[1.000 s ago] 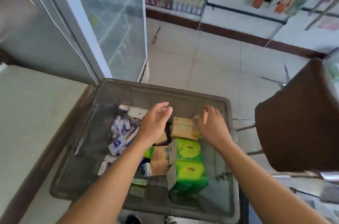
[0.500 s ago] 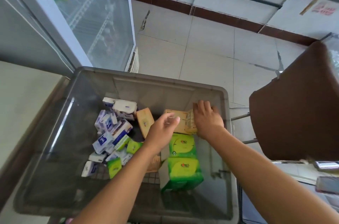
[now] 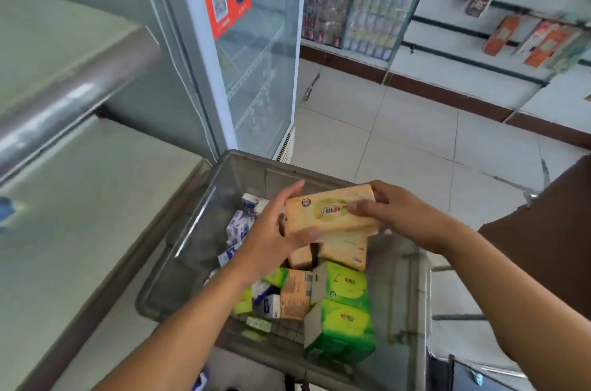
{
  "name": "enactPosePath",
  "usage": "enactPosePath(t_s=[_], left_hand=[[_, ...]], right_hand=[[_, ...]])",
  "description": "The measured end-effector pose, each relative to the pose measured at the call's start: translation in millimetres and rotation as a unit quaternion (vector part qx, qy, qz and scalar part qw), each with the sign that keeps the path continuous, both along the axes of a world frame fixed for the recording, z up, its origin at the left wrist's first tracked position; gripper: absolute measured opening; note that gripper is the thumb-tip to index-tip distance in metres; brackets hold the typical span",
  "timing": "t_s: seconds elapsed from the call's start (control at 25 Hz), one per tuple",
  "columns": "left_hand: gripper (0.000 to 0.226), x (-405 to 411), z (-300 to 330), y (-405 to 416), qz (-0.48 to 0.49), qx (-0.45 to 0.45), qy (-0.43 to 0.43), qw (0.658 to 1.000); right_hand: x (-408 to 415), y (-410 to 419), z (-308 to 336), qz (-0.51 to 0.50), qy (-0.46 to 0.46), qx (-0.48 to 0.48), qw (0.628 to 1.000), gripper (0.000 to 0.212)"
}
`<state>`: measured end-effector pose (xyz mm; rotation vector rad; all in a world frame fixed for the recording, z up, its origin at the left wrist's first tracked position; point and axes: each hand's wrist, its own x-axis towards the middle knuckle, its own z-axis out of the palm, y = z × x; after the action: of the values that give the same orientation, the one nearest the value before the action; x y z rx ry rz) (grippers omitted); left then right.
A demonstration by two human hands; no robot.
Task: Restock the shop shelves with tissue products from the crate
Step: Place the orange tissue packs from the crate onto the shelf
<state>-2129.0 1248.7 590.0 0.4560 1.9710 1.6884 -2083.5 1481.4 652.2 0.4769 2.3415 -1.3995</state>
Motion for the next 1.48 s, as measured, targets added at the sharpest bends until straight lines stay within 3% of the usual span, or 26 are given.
enactPosePath(t_s=[0.08,0.2,0.36,0.48,0.64,0.92,1.04,1.12,1.32,1.48], left_hand=[[0.083,6,36,-23,0.029,0.029,0.016,0.999],[0.069,12,85,-49,0.113,0.026,0.068,0.991],[0.046,20,142,-93,0.235,0.046,0.109,0.965],[0.043,30,176,-126,0.310,0.069,0.125,0.940],[0.039,60,217,-171,0.415,0.060,0.171,0.891],[0.031,137,271,-264,0.551,-0.056,0.255,0.793],[0.048,169,289,-313,0.600,-0.076,0.261,0.753],[0.050,183,298,-347,0.628,-0.061,0.266,0.729],[0.025,184,310,-437,0.673,-0.040,0.283,0.683],[0.030,145,287,-515,0.689,-0.060,0.269,0.670]], right_hand=[[-7,-15,27,0.018,-0.025,-0.081,0.996,0.058],[-19,-39,63,0.068,-0.031,-0.115,0.991,0.074],[-37,-81,109,0.153,0.079,-0.148,0.974,0.085],[-43,-119,138,0.196,0.181,-0.144,0.953,0.072],[-47,-180,172,0.247,0.255,-0.181,0.917,0.044],[-37,-303,206,0.372,0.293,-0.236,0.848,0.064],[-24,-364,225,0.416,0.313,-0.246,0.818,0.064],[-18,-406,239,0.448,0.323,-0.238,0.799,0.062],[-26,-524,271,0.502,0.387,-0.134,0.762,0.052],[-57,-605,272,0.506,0.430,-0.019,0.747,0.048]])
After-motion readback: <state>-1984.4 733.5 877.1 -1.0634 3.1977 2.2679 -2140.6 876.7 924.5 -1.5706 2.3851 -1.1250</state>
